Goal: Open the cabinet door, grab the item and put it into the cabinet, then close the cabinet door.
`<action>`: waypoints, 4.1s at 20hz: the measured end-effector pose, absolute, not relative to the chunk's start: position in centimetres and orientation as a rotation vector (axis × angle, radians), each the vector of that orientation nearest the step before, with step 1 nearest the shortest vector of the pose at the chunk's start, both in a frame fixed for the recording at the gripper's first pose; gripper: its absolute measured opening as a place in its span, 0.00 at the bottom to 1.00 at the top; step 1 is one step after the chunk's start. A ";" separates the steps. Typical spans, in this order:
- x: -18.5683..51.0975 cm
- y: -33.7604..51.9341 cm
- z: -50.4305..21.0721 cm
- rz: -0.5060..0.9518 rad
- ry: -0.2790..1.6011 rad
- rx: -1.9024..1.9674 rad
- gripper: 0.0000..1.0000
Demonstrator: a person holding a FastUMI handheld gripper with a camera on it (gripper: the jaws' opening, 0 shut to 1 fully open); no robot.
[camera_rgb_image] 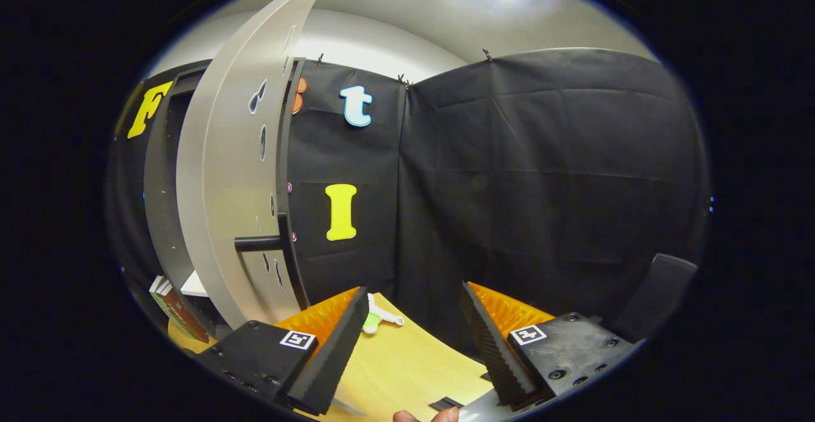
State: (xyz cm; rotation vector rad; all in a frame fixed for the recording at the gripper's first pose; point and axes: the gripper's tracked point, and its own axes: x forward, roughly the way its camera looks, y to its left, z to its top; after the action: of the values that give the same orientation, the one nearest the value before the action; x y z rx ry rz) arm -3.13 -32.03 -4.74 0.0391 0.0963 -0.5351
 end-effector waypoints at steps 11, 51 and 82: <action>-3.2 -25.6 -5.1 -0.437 0.114 0.087 0.95; 2.3 -1.4 -4.8 0.077 0.101 0.061 0.96; 2.0 -2.6 -6.3 0.045 0.131 0.080 0.95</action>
State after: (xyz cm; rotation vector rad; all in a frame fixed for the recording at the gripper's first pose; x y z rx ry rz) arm 1.98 -2.55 -6.29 0.0800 0.1314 0.0446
